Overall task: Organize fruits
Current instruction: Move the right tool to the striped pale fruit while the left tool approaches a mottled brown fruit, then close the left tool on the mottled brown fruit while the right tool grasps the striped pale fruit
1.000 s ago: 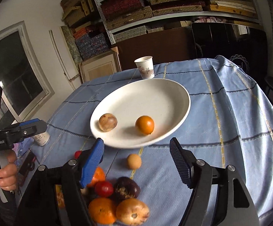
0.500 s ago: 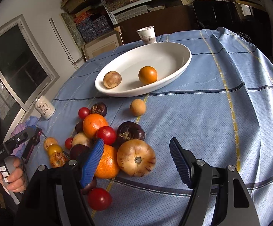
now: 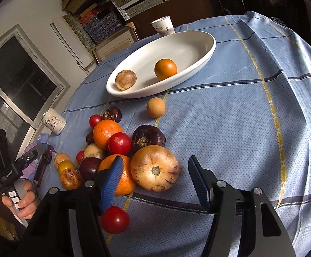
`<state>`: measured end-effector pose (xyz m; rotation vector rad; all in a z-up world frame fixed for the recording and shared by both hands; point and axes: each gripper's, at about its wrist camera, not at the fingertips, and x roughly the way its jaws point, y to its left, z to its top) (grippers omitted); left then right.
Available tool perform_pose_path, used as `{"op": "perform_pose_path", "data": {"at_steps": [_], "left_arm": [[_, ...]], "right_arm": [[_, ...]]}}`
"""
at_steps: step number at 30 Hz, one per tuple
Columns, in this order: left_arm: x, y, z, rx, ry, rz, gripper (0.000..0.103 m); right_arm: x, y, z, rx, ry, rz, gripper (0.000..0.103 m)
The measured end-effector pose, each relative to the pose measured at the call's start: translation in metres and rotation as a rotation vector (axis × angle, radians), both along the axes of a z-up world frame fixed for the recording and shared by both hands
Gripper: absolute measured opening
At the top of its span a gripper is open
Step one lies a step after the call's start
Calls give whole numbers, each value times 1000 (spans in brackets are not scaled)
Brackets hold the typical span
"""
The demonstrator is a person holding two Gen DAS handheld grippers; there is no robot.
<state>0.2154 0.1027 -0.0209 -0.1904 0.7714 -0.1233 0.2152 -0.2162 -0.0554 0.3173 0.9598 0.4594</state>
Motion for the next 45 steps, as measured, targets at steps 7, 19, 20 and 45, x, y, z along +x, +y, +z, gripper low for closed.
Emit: {"op": "perform_pose_path", "data": {"at_steps": [7,19,20,45], "left_arm": [[-2,2,1,2,-2,-9,98],[-8,20,-12,-74,57,-49,86],[-7,21,-15,-80,72,-53,78],[6,23,-41,-110,198,-45,44]], "right_arm": [[3,-5,-5,74,35,2,52],[-4,6,2,-58,-31,-4,45],[-5,7,3,-69,-40,-3,45],[-4,6,3,-84,-49,0,45]]}}
